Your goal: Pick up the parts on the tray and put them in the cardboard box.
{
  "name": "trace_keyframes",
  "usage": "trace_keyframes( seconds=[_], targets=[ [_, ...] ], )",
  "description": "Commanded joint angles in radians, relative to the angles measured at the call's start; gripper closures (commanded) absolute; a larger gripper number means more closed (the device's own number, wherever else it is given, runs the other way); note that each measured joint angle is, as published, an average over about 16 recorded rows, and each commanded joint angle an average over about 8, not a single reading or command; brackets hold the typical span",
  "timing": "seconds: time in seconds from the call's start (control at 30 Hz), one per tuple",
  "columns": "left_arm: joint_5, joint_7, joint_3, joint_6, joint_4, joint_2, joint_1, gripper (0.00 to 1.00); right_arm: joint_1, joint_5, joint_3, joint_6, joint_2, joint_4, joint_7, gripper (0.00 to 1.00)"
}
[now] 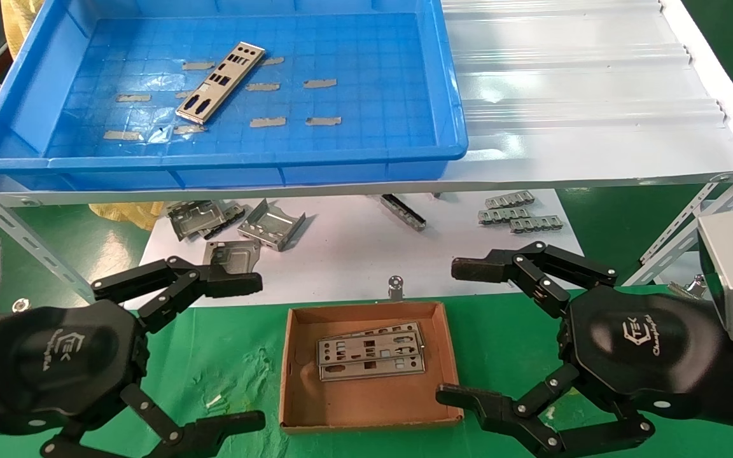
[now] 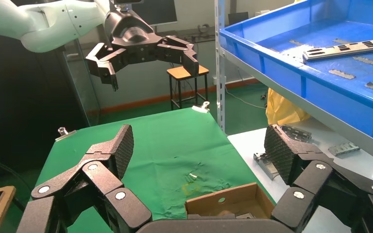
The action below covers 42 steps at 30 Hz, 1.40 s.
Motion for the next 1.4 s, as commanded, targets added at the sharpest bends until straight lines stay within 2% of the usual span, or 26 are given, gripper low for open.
trace_keyframes(
  seconds=[0.03,1.4],
  targets=[
    [0.000,0.000,0.000,0.000,0.000,0.000,0.000,0.00,0.000,0.000,0.000,0.000,0.000,0.000,0.000,0.00],
    [0.000,0.000,0.000,0.000,0.000,0.000,0.000,0.00,0.000,0.000,0.000,0.000,0.000,0.000,0.000,0.00]
  ],
)
